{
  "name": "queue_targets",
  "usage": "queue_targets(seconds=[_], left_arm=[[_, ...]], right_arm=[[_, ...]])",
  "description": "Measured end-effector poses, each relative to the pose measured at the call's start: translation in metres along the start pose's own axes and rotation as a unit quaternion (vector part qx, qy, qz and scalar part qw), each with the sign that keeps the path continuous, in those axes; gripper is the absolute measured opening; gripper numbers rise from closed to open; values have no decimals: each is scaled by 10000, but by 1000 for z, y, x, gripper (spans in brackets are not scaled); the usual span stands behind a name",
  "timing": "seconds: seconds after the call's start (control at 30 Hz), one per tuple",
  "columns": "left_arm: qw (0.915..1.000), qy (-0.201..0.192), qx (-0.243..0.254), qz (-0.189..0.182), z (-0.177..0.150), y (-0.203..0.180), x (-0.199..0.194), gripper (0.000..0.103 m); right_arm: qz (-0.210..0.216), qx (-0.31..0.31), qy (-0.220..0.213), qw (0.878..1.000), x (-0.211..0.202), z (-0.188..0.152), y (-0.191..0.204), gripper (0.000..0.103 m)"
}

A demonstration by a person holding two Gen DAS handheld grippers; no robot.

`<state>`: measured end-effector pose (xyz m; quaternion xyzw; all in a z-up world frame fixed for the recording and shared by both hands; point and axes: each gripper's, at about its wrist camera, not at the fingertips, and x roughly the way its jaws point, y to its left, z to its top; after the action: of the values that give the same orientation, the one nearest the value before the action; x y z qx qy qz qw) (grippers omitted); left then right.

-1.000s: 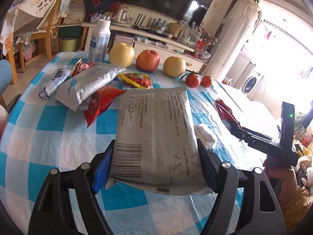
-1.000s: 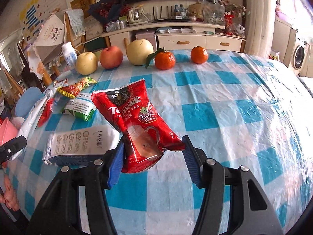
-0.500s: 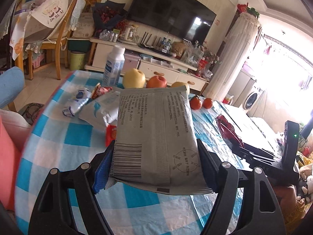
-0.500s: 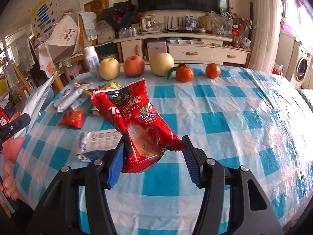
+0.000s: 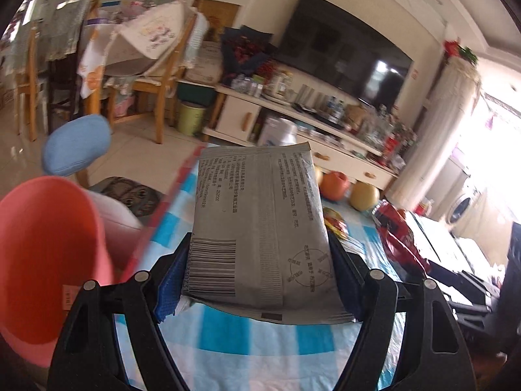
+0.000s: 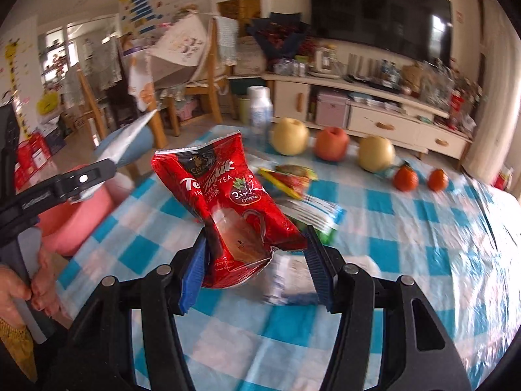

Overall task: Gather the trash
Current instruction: 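Carry both items to the pink bucket and open both tools to drop them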

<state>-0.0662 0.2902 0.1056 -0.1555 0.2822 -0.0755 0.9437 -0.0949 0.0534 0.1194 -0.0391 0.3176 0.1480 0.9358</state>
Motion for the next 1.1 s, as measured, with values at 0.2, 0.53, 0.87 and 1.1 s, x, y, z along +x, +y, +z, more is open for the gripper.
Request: queue_targets(seconds=[0.2,0.53,0.87,1.1], left_arm=[[9917,-270,-695,1047,18,79,-19,77],[9527,-275,-1743,2475,22,194,-47,77],[9365,-31,-2123,2792,13,224,-42,84],[9288,7,-2161,3012,12,223,-38,90]], right_arm=[[551,-725,-15,9958,23,30,85,58],[1007,-2094,241,9723,79,54,215,58],[1142,-2999,476,9459,120,30,279,69],[1140,-2399,64,9640,103,28,255,90]])
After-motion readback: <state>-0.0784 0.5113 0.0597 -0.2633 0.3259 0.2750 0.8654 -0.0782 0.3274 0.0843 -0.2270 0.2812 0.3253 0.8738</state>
